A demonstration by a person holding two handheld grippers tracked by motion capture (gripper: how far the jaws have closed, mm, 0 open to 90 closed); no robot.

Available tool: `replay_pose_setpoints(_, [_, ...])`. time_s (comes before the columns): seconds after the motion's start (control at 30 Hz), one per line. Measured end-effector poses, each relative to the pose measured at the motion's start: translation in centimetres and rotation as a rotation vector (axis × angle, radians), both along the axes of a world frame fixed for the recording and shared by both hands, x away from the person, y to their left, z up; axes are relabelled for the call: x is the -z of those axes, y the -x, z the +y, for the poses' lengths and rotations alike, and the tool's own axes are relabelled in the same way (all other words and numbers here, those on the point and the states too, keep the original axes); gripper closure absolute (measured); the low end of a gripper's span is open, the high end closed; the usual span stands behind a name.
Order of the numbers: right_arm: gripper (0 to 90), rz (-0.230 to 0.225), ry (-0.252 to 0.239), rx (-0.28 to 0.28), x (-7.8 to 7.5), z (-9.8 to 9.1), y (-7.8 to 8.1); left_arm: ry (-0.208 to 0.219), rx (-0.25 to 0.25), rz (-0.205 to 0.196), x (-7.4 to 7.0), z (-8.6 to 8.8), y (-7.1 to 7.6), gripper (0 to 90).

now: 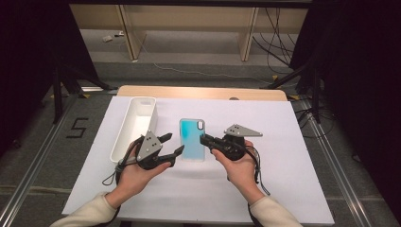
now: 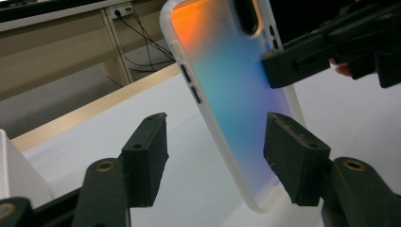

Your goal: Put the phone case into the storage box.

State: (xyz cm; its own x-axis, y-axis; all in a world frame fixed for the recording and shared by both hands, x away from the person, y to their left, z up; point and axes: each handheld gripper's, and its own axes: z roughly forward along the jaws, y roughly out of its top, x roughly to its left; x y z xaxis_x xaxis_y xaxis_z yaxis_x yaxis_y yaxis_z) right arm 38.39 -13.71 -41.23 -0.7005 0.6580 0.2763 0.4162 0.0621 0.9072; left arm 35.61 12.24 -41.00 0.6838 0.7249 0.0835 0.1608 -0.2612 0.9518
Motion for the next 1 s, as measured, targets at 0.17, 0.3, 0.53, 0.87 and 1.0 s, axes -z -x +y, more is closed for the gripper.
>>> replay_pose_setpoints(0.17, [83.2, 0.015, -0.009, 0.005, -0.1, 0.0, 0.1, 0.017, -0.015, 0.003, -0.2, -0.6, -0.5, 50.7])
replay_pose_setpoints(0.3, [83.2, 0.018, -0.010, 0.008, 0.0, 0.0, 0.1, 0.024, -0.042, 0.003, -0.2, -1.0, -0.7, 53.0])
replay_pose_setpoints(0.53, [83.2, 0.013, -0.002, 0.013, 0.1, 0.0, 0.0, 0.055, -0.061, -0.014, -0.8, -1.2, -1.1, 57.4])
replay_pose_setpoints(0.87, [83.2, -0.001, 0.004, 0.008, 0.3, 0.2, 0.1, 0.073, -0.077, -0.022, -1.3, -1.3, -1.8, 63.8])
replay_pose_setpoints(1.0, [83.1, -0.008, 0.005, 0.011, 0.5, 0.4, 0.0, 0.074, -0.083, -0.019, -1.5, -1.5, -2.0, 66.5])
